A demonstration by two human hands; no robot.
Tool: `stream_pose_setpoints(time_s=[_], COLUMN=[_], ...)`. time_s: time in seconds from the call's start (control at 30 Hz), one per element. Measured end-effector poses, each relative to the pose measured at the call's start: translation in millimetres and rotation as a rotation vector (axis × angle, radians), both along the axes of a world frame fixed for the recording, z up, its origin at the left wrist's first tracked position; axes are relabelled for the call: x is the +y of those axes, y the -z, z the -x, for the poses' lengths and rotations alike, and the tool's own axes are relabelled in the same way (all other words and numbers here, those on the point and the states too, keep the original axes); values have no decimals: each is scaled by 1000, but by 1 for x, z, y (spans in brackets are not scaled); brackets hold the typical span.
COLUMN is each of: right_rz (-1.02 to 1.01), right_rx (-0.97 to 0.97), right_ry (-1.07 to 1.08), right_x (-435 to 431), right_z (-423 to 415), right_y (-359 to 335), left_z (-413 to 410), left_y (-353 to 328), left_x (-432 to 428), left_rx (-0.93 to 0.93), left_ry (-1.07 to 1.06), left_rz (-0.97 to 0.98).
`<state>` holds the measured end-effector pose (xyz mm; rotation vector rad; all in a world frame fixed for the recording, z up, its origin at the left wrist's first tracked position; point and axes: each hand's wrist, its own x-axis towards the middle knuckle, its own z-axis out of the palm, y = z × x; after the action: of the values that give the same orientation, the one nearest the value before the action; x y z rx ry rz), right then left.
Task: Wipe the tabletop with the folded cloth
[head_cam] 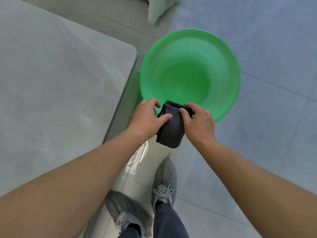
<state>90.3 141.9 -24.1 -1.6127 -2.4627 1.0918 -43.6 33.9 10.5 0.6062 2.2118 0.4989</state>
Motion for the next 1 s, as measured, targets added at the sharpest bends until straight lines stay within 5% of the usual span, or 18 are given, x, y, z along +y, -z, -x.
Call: stream_pose_setpoints(time_s=[0.5,1.0], right_rz=[-16,-183], right_rx=[-43,-79], right_ry=[-326,-399], right_x=[-12,-23], right_z=[-38,-32], right_y=[-20,-7], left_z=[-7,-1], left_y=[5,13], left_x=[-7,-18], left_rx=[-69,-3], left_ry=[-55,251], left_rz=[-121,-61])
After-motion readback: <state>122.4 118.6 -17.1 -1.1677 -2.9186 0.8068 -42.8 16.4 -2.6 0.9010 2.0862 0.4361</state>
